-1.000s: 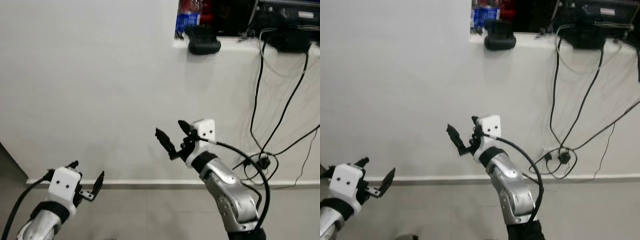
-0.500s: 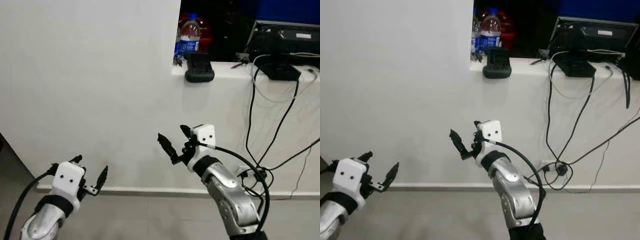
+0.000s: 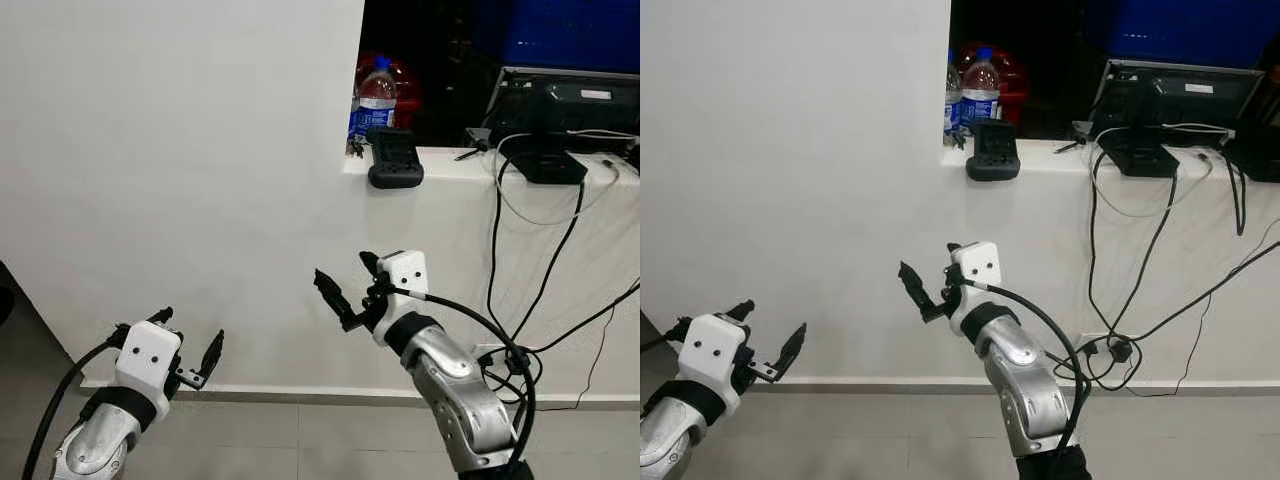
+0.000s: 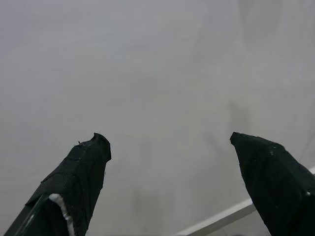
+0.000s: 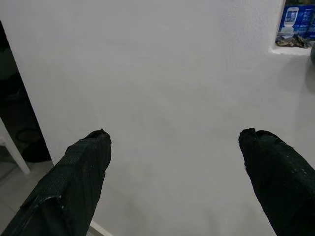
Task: Building children table
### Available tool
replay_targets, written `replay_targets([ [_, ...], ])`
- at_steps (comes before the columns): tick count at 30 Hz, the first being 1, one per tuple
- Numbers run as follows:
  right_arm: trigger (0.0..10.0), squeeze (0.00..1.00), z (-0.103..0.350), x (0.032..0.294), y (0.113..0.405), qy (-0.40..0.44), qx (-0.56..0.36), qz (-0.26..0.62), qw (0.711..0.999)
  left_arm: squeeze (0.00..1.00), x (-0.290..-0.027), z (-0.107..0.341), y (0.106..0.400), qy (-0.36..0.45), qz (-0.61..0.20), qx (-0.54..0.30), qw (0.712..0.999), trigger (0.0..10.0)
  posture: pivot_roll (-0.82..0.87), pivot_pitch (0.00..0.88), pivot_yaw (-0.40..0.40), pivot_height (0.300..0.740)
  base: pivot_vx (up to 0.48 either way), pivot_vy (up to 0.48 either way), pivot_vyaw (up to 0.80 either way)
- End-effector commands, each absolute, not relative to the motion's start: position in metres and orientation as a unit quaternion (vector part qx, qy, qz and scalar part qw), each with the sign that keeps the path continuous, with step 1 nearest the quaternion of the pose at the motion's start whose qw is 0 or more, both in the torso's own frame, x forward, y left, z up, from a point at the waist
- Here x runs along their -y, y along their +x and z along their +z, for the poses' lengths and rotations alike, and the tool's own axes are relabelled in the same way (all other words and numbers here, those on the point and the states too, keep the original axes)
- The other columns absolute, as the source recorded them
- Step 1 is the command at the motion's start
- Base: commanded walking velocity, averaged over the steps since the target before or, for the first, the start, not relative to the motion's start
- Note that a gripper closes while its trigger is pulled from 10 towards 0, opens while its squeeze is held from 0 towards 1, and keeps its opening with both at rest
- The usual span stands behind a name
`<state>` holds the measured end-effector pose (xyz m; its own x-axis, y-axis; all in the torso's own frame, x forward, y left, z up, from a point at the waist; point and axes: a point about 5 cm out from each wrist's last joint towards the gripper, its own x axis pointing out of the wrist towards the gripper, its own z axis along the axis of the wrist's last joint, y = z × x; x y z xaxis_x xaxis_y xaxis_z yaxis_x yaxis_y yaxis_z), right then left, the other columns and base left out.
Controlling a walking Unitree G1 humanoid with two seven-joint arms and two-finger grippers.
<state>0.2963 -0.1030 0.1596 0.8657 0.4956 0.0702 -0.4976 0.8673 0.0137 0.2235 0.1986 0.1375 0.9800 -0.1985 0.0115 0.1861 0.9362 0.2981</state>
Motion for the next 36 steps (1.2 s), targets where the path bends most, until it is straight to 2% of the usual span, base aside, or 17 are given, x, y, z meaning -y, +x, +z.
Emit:
replay_targets([
  [1,10.0,0.0,0.162,0.102,0.297,0.009,0.044,0.256,0.966,0.0,-0.199,0.133,0.225,0.149,-0.092,0.008,0.985,10.0,0.06,0.0,-0.06,0.74,0.0,0.0,0.0],
  [11,10.0,0.0,0.16,0.103,0.299,0.004,0.043,0.25,0.967,0.0,-0.194,0.131,0.226,0.149,-0.093,0.009,0.984,10.0,0.06,0.0,-0.064,0.74,0.0,0.0,0.0],
  [25,10.0,0.0,0.159,0.108,0.304,0.009,0.035,0.229,0.973,0.0,-0.189,0.131,0.23,0.149,-0.092,0.015,0.984,10.0,0.05,0.0,-0.068,0.74,0.0,0.0,-0.8],
  [36,10.0,0.0,0.157,0.125,0.306,-0.012,0.036,0.176,0.984,0.0,-0.192,0.131,0.228,0.15,-0.089,0.015,0.985,10.0,0.03,0.0,-0.06,0.74,0.0,0.0,-0.8],
])
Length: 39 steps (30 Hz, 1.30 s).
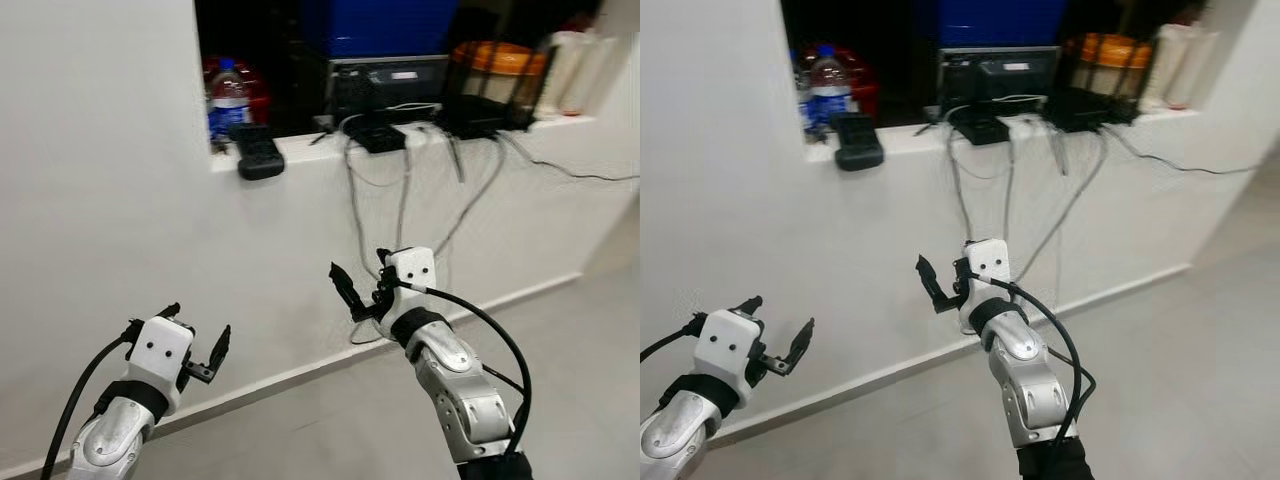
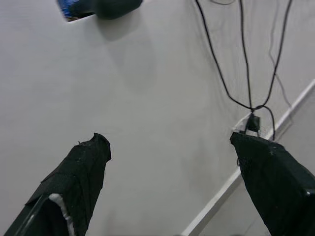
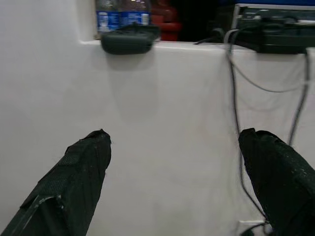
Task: Building children table
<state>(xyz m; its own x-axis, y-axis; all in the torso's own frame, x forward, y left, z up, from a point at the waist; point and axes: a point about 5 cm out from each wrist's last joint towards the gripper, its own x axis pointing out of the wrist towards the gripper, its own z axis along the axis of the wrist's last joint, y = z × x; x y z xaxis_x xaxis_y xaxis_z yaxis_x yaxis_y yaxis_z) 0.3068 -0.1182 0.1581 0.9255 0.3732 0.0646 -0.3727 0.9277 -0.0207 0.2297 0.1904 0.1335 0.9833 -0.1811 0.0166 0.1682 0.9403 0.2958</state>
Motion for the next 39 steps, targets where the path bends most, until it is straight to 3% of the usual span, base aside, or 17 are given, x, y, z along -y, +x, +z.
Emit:
replay_targets([
  [1,10.0,0.0,0.156,0.127,0.305,-0.014,0.034,0.171,0.985,0.0,-0.193,0.131,0.227,0.151,-0.086,0.012,0.985,10.0,0.03,0.0,-0.06,0.74,0.0,0.0,-0.8],
  [8,10.0,0.0,0.15,0.143,0.302,-0.019,0.026,0.124,0.992,0.0,-0.197,0.132,0.225,0.152,-0.074,0.013,0.985,10.0,0.03,0.0,-0.059,0.74,0.0,0.0,-0.8],
  [39,10.0,0.0,0.149,0.155,0.306,-0.016,0.029,0.069,0.997,0.0,-0.197,0.134,0.233,0.164,-0.078,0.022,0.983,10.0,0.03,0.0,-0.048,0.74,0.0,0.0,-0.8],
])
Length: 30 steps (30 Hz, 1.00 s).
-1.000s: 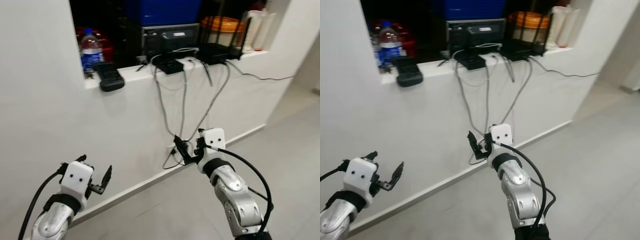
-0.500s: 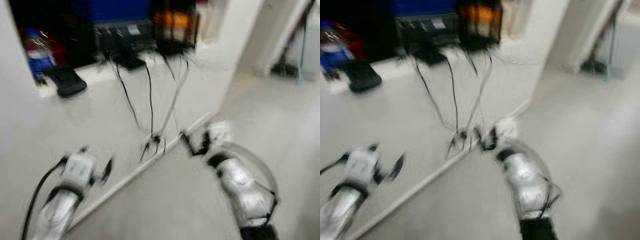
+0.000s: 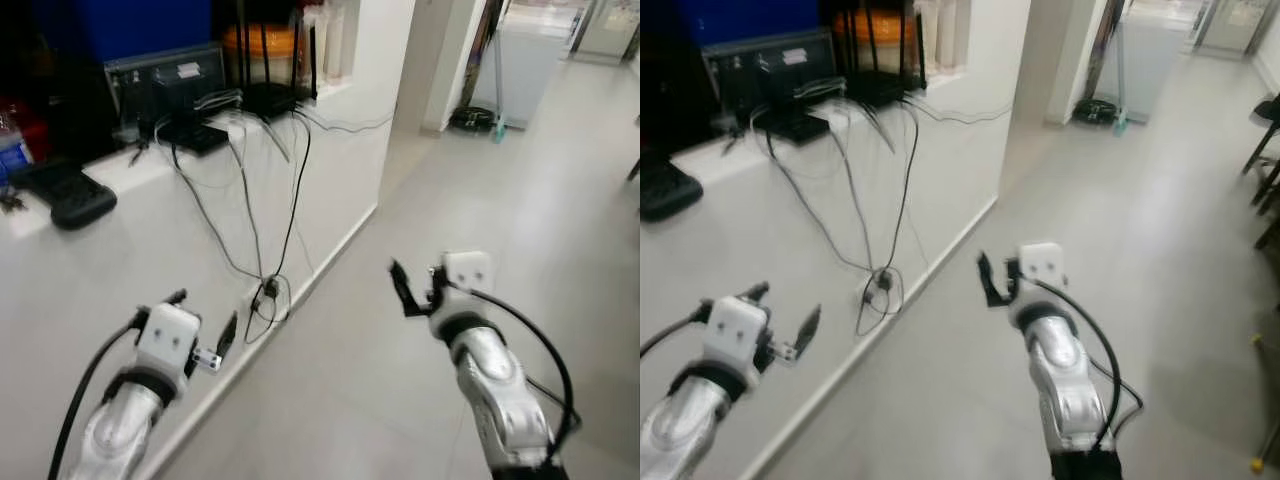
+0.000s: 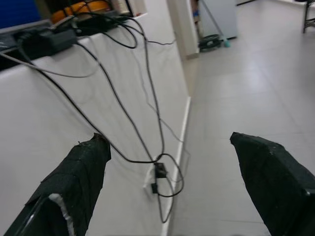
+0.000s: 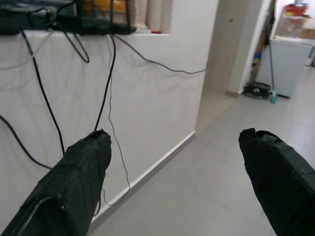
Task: Building children table
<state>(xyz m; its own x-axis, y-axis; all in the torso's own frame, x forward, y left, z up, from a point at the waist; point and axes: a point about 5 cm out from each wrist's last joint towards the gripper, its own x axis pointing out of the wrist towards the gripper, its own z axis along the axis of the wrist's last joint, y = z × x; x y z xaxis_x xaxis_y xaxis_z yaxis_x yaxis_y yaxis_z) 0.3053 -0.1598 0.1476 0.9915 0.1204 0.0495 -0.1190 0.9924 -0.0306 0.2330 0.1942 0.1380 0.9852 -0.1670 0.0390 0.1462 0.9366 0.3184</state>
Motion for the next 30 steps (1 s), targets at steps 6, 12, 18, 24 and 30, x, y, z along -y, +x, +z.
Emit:
replay_targets([
  [6,10.0,0.0,0.148,0.1572,0.3071,-0.018,0.027,0.058,0.998,0.0,-0.1953,0.133,0.2334,0.167,-0.081,0.022,0.982,10.0,0.03,0.0,-0.047,0.74,0.0,0.0,-0.8],
  [12,10.0,0.0,0.1469,0.1606,0.3067,-0.021,0.025,0.05,0.998,0.0,-0.1945,0.132,0.233,0.168,-0.082,0.022,0.982,10.0,0.03,0.0,-0.046,0.74,0.0,0.0,-0.8],
  [18,10.0,0.0,0.1469,0.1627,0.3063,-0.023,0.024,0.044,0.998,0.0,-0.194,0.1314,0.2326,0.168,-0.082,0.022,0.982,10.0,0.02,0.0,-0.048,0.74,0.0,0.0,-0.8],
  [24,10.0,0.0,0.147,0.1646,0.3076,-0.024,0.024,0.04,0.999,0.0,-0.1926,0.1303,0.2336,0.167,-0.083,0.022,0.982,10.0,0.02,0.0,-0.05,0.74,0.0,0.0,-0.8],
  [30,10.0,0.0,0.147,0.1653,0.3077,-0.025,0.024,0.039,0.999,0.0,-0.1921,0.1297,0.2336,0.165,-0.082,0.023,0.983,10.0,0.02,0.0,-0.054,0.74,0.0,0.0,-0.8],
])
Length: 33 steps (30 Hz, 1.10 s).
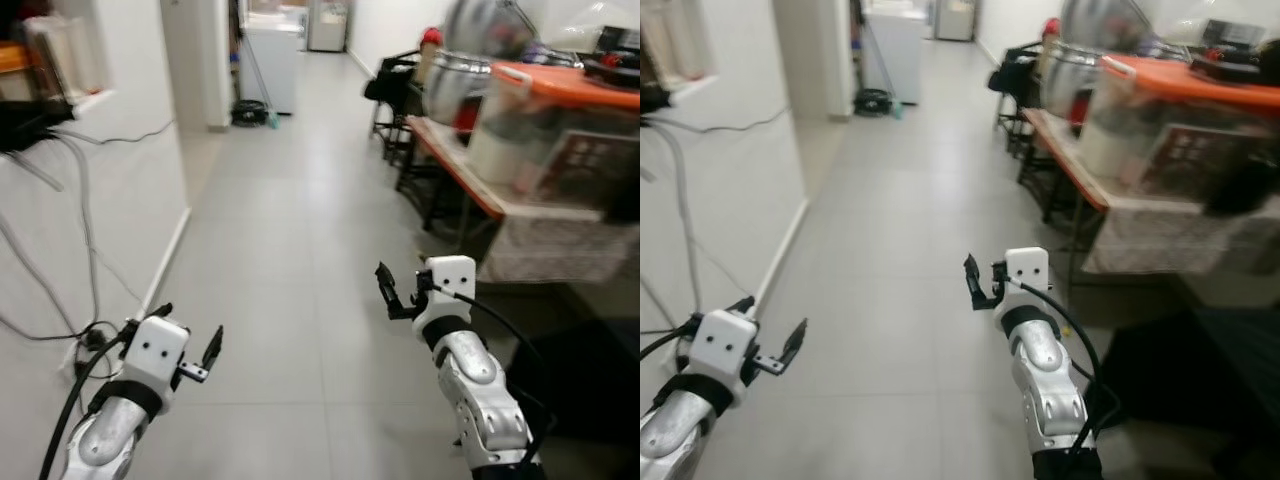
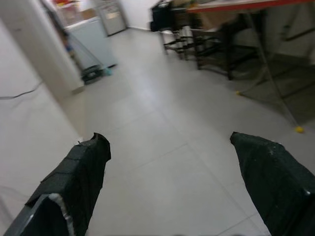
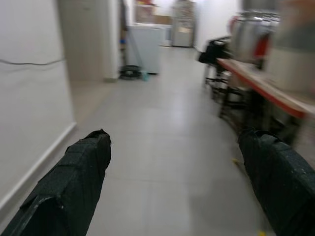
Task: Building children table
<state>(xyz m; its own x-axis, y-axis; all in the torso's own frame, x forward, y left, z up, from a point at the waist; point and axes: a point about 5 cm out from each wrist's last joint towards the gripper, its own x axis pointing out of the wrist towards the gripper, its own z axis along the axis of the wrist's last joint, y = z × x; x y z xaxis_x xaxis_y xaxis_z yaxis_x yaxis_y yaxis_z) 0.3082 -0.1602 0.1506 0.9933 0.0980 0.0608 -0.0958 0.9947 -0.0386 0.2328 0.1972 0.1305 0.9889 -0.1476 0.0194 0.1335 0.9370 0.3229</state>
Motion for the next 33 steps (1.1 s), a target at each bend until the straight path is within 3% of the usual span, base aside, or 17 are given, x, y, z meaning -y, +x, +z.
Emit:
replay_targets([
  [1,10.0,0.0,0.1471,0.1656,0.3078,-0.026,0.023,0.038,0.999,0.0,-0.1919,0.1294,0.2336,0.165,-0.082,0.023,0.983,10.0,0.02,0.0,-0.055,0.74,0.0,0.0,-0.8],
  [33,10.0,0.0,0.1471,0.1712,0.3061,-0.033,0.016,0.031,0.999,0.0,-0.1895,0.1255,0.2324,0.163,-0.087,0.02,0.983,10.0,0.0,0.0,-0.058,0.74,0.0,0.0,-0.8],
])
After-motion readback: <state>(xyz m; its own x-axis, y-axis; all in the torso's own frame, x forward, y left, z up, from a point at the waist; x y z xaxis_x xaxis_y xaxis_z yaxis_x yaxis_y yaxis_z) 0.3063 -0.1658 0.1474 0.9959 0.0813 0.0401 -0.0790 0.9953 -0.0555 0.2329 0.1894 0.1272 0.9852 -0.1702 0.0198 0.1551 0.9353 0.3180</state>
